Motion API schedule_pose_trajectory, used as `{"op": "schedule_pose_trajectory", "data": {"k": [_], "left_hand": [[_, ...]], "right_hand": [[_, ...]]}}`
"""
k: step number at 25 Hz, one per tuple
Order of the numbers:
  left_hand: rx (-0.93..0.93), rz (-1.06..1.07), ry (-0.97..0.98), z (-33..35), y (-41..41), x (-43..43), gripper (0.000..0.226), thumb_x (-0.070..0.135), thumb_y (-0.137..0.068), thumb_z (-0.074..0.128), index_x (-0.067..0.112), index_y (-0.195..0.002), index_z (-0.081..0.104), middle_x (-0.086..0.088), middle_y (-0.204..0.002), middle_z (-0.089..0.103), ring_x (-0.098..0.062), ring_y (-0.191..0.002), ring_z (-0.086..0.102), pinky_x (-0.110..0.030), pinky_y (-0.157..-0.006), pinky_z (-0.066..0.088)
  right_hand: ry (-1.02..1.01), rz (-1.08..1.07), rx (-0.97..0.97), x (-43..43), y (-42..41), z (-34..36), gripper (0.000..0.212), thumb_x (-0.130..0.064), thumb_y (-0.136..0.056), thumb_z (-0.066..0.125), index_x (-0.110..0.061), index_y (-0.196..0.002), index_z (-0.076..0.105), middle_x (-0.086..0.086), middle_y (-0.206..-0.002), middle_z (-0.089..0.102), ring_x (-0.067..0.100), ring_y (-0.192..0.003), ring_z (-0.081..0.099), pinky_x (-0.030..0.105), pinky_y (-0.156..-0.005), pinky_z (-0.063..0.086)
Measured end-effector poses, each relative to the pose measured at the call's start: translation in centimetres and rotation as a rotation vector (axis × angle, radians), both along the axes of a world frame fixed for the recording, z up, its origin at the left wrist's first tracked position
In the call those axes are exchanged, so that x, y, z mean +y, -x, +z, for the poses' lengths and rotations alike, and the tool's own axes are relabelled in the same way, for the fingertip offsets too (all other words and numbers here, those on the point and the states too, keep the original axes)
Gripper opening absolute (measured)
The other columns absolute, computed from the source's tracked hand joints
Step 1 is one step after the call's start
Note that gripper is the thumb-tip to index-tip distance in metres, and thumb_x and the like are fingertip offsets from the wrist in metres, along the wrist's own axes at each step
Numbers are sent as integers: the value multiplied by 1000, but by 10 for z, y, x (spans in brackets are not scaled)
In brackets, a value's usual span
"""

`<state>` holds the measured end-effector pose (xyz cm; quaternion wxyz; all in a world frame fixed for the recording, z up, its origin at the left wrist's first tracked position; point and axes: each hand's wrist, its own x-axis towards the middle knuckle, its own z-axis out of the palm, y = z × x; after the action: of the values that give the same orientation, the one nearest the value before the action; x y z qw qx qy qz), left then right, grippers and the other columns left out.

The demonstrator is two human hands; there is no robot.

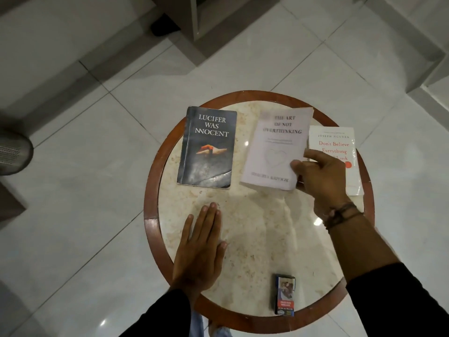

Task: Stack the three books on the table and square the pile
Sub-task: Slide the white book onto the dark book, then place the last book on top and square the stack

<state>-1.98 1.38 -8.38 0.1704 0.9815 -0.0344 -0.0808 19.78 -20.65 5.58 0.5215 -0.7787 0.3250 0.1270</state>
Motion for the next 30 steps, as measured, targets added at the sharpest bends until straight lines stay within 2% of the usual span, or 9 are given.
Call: {"op": "schedule_pose_trajectory", "data": {"k": [4, 6, 8, 11, 15, 18, 21, 25, 30], "left_hand": [[7, 2, 0, 4, 0, -1, 72, 47, -111, 35, 16, -173, 20, -4, -183, 20, -23, -170, 16, -50, -138, 9], [15, 15, 4, 5, 0, -1, 71, 48, -111, 36, 17, -173, 23, -4, -182, 24, -24, -169, 21, -51, -137, 14], [23, 15, 11, 5, -1, -1, 71, 49, -111, 36, 18, -173, 22, -3, -182, 24, -23, -169, 21, -54, -136, 19], [36, 2, 13, 7, -1, -1, 71, 48, -111, 34, 18, -174, 19, -3, -183, 22, -22, -170, 16, -55, -135, 23], [47, 3, 9, 9, -1, -2, 71, 47, -111, 34, 17, -174, 20, -3, -183, 22, -22, -170, 16, -55, -135, 22], [49, -15, -11, 10, -1, -1, 71, 46, -111, 31, 15, -173, 19, -4, -183, 20, -24, -170, 15, -54, -136, 18], [60, -37, -56, 11, -1, -2, 73, 46, -111, 30, 12, -174, 15, -6, -184, 15, -25, -170, 13, -53, -136, 13], [47, -41, -26, 10, -1, -1, 74, 45, -111, 30, 13, -174, 10, -5, -185, 9, -23, -171, 7, -50, -138, 3], [59, -43, -87, 9, -1, 0, 74, 46, -109, 31, 11, -173, 17, -12, -182, 17, -30, -169, 16, -60, -135, 17]], "right_hand": [[-199, 124, 51, 54, -5, -6, 23, -2, -96, 74, -24, -103, 77, -13, -83, 83, 7, -74, 82, 23, -53, 63], [-217, 148, 65, 86, -10, -18, 22, 2, -95, 74, -12, -112, 78, 4, -93, 84, 16, -79, 84, 33, -57, 68], [-196, 150, 90, 108, -13, -31, 25, 1, -93, 74, -6, -117, 79, 15, -104, 84, 33, -94, 84, 50, -74, 70], [-89, 125, 132, 120, -14, -50, 24, -10, -85, 83, -14, -108, 82, 11, -105, 85, 36, -100, 82, 58, -90, 66], [90, 147, 109, 123, -11, -56, 23, -34, -71, 92, -28, -83, 73, -5, -95, 80, 27, -93, 80, 51, -86, 66], [231, 96, -8, 99, -12, -50, 30, -44, -79, 86, -30, -99, 70, -11, -98, 69, 19, -96, 72, 40, -86, 60], [455, 29, -65, 35, -13, -42, 37, -38, -93, 74, -23, -126, 65, 3, -124, 65, 28, -120, 62, 43, -99, 51], [812, 20, 199, -61, -9, -24, 54, -35, -99, 67, -10, -145, 52, 21, -149, 49, 45, -141, 45, 56, -116, 42], [504, 9, 265, -89, -4, -37, 79, -32, -93, 79, -5, -156, 40, 19, -157, 51, 43, -146, 50, 61, -118, 45]]}}
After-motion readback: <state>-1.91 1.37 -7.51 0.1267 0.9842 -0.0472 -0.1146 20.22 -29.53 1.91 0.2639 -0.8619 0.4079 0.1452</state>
